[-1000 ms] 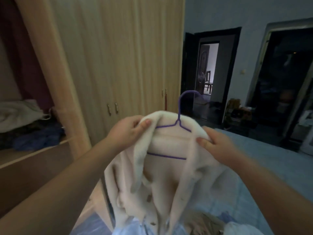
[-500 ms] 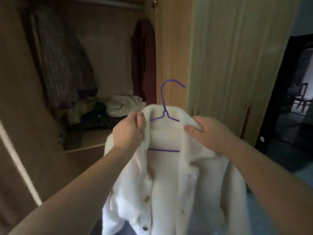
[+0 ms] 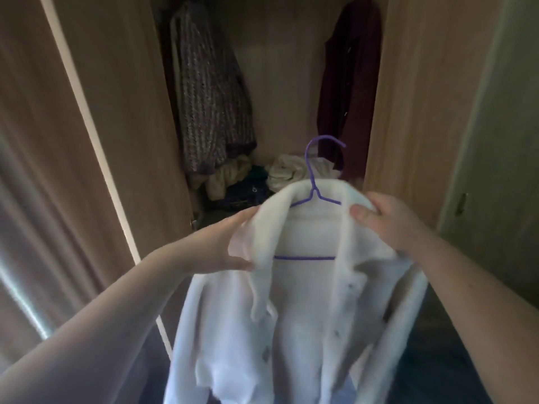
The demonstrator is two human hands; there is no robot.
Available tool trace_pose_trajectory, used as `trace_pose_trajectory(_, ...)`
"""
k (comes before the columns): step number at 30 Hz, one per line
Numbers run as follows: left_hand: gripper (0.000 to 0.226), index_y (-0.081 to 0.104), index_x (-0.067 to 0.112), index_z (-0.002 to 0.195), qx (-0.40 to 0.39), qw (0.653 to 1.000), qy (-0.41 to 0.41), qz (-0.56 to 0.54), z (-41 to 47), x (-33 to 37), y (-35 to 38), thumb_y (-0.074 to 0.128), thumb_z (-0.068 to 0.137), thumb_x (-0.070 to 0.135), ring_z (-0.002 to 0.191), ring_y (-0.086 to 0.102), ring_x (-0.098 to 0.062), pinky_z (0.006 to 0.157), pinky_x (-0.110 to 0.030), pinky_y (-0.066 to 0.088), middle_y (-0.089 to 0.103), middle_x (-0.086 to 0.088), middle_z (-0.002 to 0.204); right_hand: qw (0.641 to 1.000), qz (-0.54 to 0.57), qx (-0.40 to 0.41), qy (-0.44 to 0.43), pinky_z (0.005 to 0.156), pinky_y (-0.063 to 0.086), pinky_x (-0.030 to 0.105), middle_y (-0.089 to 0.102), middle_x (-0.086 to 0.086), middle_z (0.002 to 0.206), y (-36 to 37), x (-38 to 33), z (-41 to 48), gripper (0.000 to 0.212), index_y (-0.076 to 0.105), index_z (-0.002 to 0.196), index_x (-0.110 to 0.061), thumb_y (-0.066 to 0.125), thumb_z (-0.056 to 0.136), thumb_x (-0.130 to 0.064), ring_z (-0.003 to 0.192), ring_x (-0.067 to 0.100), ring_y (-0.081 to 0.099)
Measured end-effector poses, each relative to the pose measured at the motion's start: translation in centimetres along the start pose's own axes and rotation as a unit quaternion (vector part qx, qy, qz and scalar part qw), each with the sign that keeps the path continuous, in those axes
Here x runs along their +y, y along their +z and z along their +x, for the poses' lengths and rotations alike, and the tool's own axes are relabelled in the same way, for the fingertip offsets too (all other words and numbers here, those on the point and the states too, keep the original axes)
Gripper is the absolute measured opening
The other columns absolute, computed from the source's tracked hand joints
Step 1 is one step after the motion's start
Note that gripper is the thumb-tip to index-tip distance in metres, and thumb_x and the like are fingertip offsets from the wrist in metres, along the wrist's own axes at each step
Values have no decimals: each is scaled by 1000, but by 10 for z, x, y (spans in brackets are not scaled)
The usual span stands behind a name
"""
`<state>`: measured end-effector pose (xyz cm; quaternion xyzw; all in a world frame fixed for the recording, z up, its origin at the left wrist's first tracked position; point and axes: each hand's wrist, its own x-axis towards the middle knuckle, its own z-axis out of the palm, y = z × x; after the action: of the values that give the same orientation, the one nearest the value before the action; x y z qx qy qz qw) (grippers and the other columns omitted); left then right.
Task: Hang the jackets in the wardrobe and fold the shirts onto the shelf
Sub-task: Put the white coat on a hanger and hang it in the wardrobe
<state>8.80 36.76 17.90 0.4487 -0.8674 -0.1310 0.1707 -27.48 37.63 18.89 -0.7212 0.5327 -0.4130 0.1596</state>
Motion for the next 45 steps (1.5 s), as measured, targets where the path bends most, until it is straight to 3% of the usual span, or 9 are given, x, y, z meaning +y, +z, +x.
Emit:
trace_pose_trajectory(3, 114, -6, 57, 149, -9, 993, -24, 113, 28, -8, -1, 78, 76, 33, 130, 49, -15, 102, -41, 45, 33, 17, 154, 1000, 28, 2, -12, 70, 54, 42, 73, 0, 81, 0, 28, 37, 24, 68, 89, -23, 62, 87, -46, 73, 19, 69)
trace_pose_trajectory(6, 96, 15, 29, 155, 162, 951, -6, 263, 79, -4, 15, 74, 79, 38, 98, 66, -35, 72, -38, 51, 55, 0, 138, 999, 15, -6, -42, 62, 49, 31, 71, -9, 76, -1, 49, 82, 19, 66, 86, -21, 64, 94, -38, 66, 6, 65)
trace_pose_trajectory(16, 52, 57, 31, 111, 474, 862, -168, 57, 220, 13, 12, 82, 68, 47, 95, 65, -24, 68, -26, 32, 70, 7, 95, 991, 20, -62, -116, 77, 55, 44, 72, -5, 87, 8, 93, 225, 51, 66, 97, -26, 50, 77, -70, 81, 14, 69)
trace_pose_trajectory(21, 85, 27, 47, 144, 302, 948, -104, -11, 259, -42, -7, 79, 80, 27, 121, 60, -24, 91, -33, 49, 62, 10, 131, 991, -34, -42, -123, 76, 53, 46, 68, -5, 82, 23, 117, 288, 51, 61, 96, -23, 46, 80, -69, 77, 15, 64)
trace_pose_trajectory(25, 76, 26, 25, 155, 105, 973, -5, -207, 276, -91, -30, 59, 89, 5, 146, 30, -11, 120, -33, 27, 34, 10, 158, 985, -91, -35, -144, 73, 49, 36, 61, -16, 81, 46, 131, 341, 37, 51, 88, -36, 45, 82, -71, 82, 12, 61)
trace_pose_trajectory(29, 65, 33, 53, 142, 192, 972, -57, -125, 313, -128, -44, 67, 87, 47, 126, 46, 11, 106, -14, 35, 44, 38, 137, 980, -103, -25, -171, 72, 50, 38, 64, -8, 80, 72, 122, 400, 40, 56, 91, -25, 51, 86, -64, 79, 15, 62)
trace_pose_trajectory(32, 87, 26, 57, 142, 247, 967, -51, -40, 338, -172, -65, 79, 82, 23, 126, 42, 16, 103, -4, 30, 35, 50, 134, 982, -67, -28, -172, 71, 52, 42, 64, -6, 77, 84, 110, 450, 43, 56, 86, -26, 49, 80, -68, 74, 14, 63)
trace_pose_trajectory(39, 63, 36, 38, 150, 342, 939, 17, 20, 404, -232, -155, 62, 96, 19, 138, 35, 9, 115, -14, 24, 40, 25, 150, 977, -61, 7, -205, 75, 54, 43, 67, -8, 85, 98, 78, 571, 51, 58, 99, -28, 44, 78, -72, 80, 13, 65)
trace_pose_trajectory(45, 54, 43, 40, 140, 436, 888, -76, 124, 455, -247, -204, 62, 90, 49, 115, 62, -15, 97, -28, 48, 66, 7, 126, 956, -79, 84, -270, 86, 46, 28, 65, -14, 123, 105, 53, 641, 45, 40, 130, -50, 53, 87, -58, 109, 15, 61)
